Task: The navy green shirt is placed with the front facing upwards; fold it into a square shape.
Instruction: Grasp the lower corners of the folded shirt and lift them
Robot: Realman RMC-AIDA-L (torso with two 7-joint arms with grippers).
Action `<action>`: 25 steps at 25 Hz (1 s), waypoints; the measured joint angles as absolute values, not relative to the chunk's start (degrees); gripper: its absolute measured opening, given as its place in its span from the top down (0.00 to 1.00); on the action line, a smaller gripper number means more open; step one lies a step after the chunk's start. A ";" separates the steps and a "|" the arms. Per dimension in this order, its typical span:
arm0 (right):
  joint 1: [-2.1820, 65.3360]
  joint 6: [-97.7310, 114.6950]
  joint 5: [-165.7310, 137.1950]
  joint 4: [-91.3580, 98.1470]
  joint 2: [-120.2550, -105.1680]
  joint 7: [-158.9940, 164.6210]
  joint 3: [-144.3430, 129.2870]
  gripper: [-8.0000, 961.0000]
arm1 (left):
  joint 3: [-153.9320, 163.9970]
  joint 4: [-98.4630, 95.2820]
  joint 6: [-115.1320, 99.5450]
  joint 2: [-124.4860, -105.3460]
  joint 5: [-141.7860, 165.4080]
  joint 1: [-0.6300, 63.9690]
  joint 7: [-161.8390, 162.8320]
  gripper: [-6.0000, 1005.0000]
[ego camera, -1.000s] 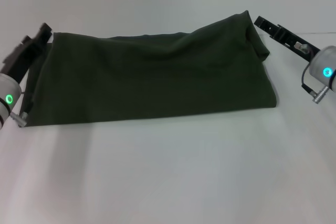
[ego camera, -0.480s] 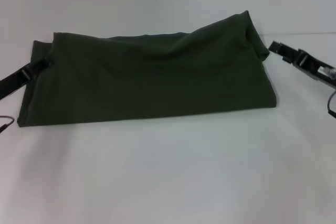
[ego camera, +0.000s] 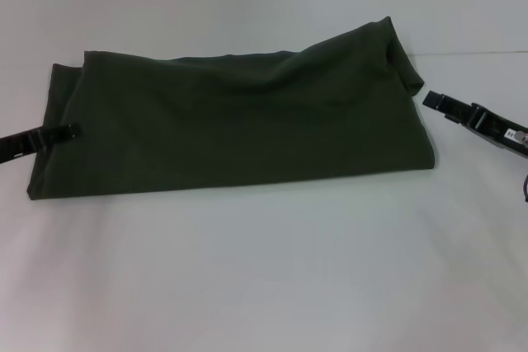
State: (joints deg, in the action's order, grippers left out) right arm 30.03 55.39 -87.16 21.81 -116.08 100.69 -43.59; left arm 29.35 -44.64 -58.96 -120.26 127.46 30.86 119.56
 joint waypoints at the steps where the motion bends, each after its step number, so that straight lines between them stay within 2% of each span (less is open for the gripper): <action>1: 30.02 55.39 -87.36 21.82 -116.13 100.69 -43.59 0.27 | 29.27 -44.88 -59.06 -120.17 128.34 30.90 119.64 0.31; 9: 29.68 55.77 -87.63 22.03 -116.53 100.72 -43.59 0.27 | 30.01 -43.46 -58.12 -119.90 133.29 32.23 119.76 0.32; 25: 30.03 55.90 -87.77 21.51 -116.62 100.72 -43.59 0.27 | 32.60 -43.35 -55.61 -120.66 136.20 31.91 119.39 0.32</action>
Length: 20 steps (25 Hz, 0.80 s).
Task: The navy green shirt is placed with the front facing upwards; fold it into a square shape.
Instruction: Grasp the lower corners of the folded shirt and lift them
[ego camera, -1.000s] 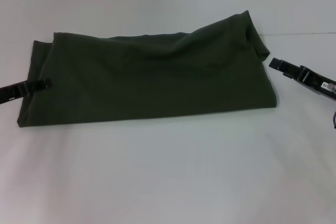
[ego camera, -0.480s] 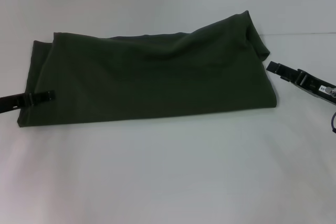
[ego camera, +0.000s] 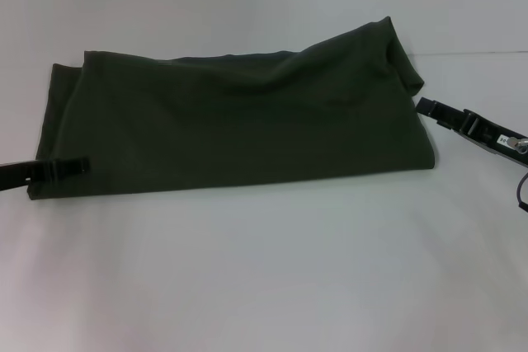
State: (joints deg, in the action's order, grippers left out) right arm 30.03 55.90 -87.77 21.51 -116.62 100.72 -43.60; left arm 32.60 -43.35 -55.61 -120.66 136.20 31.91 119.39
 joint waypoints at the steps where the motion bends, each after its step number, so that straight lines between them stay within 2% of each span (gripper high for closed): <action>1: 30.06 55.90 -87.81 21.48 -116.62 100.73 -43.60 0.27 | 32.74 -43.35 -55.59 -120.66 136.33 31.96 119.51 0.33; 11: 30.24 55.72 -88.50 21.44 -116.71 100.72 -43.59 0.27 | 32.54 -44.04 -55.60 -120.67 136.44 31.68 119.64 0.36; 20: 30.32 55.53 -88.51 21.53 -116.71 100.72 -43.59 0.27 | 32.90 -45.55 -56.00 -120.67 139.27 31.69 119.70 0.46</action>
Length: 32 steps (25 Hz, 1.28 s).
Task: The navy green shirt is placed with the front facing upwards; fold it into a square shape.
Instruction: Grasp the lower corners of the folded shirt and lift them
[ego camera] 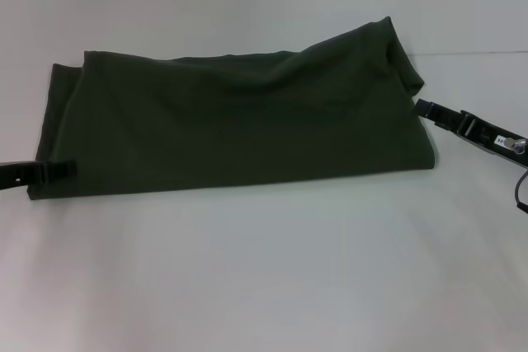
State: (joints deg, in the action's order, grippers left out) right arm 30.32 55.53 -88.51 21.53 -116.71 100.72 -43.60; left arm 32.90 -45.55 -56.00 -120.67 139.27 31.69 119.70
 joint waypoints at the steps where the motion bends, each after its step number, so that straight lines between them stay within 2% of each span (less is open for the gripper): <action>1: 30.33 55.52 -88.51 21.53 -116.71 100.72 -43.60 0.27 | 32.93 -45.56 -56.07 -120.67 139.36 31.75 119.73 0.47; 10: 30.41 55.46 -88.50 21.52 -116.71 100.72 -43.59 0.26 | 32.40 -46.12 -56.69 -120.57 139.40 31.86 119.80 0.50; 15: 30.44 55.46 -88.50 21.43 -116.71 100.72 -43.59 0.25 | 32.78 -46.37 -56.70 -120.57 139.46 31.78 119.36 0.75; 21: 30.50 55.46 -88.50 21.44 -116.71 100.72 -43.59 0.25 | 33.21 -46.41 -56.80 -120.58 139.59 31.91 119.03 0.90; 28: 30.61 55.59 -88.66 21.52 -116.70 100.72 -43.59 0.24 | 33.09 -46.69 -56.83 -120.63 139.67 31.97 119.08 0.88; 32: 30.58 57.51 -90.37 21.98 -116.14 100.72 -43.59 0.23 | 32.96 -50.56 -57.67 -121.19 139.53 30.71 119.33 0.87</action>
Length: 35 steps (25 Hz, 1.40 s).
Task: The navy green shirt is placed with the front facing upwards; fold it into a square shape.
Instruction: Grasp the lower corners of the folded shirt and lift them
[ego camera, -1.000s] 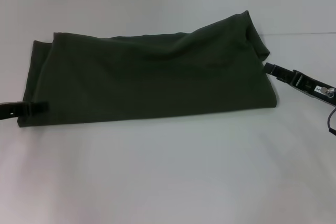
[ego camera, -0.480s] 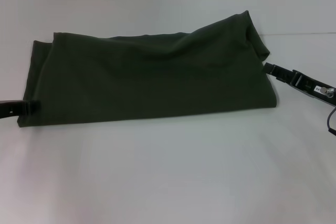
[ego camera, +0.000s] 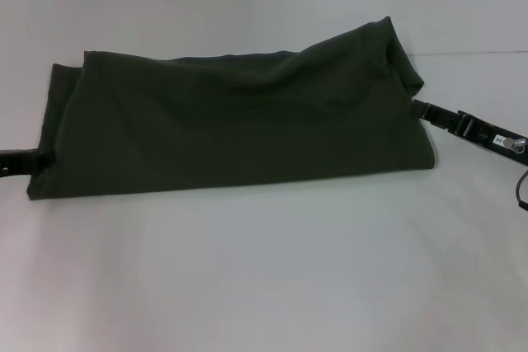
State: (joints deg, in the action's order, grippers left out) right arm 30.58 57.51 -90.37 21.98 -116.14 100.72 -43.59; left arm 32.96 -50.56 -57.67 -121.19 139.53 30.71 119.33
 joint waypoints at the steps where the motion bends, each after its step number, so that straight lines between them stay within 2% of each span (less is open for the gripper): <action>1: 30.56 58.17 -90.57 22.05 -115.95 100.72 -43.56 0.23 | 32.96 -50.56 -57.67 -121.19 139.53 30.71 119.33 0.87; 5: 30.17 60.79 -90.69 22.67 -115.07 101.69 -43.22 0.23 | 32.08 -52.03 -60.12 -120.93 139.58 30.20 120.09 0.86; 8: 30.19 60.72 -92.13 23.49 -114.49 103.20 -43.50 0.22 | 31.77 -51.84 -61.84 -120.46 139.64 30.29 119.49 0.61; 11: 30.54 59.66 -94.04 23.68 -114.37 102.51 -43.47 0.19 | 32.02 -51.77 -61.81 -120.65 139.68 30.17 118.28 0.49; 17: 30.50 57.65 -94.21 24.18 -115.97 96.21 -43.06 0.10 | 32.14 -51.12 -60.85 -120.99 139.42 29.99 117.64 0.26; 19: 30.48 56.71 -93.98 24.31 -117.25 92.36 -42.71 0.07 | 31.99 -51.09 -60.77 -121.02 139.14 29.94 117.63 0.18; 22: 30.66 52.94 -93.87 24.65 -118.91 90.26 -41.81 0.06 | 31.79 -51.07 -60.21 -121.12 138.50 29.86 117.62 0.16; 28: 33.00 45.16 -94.39 23.11 -119.42 95.00 -43.56 0.06 | 31.81 -51.02 -59.83 -121.14 137.69 29.98 117.61 0.14; 31: 33.85 44.32 -94.47 23.34 -118.81 100.66 -46.09 0.06 | 31.82 -50.97 -59.72 -121.13 137.50 30.23 117.72 0.13; 35: 35.11 42.93 -97.35 23.86 -116.28 112.47 -52.75 0.06 | 31.95 -50.97 -59.69 -121.11 137.47 30.50 117.93 0.13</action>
State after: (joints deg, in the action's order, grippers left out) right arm 35.11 42.93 -97.35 23.86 -116.28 112.48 -52.76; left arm 31.95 -50.97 -59.69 -121.11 137.47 30.50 117.93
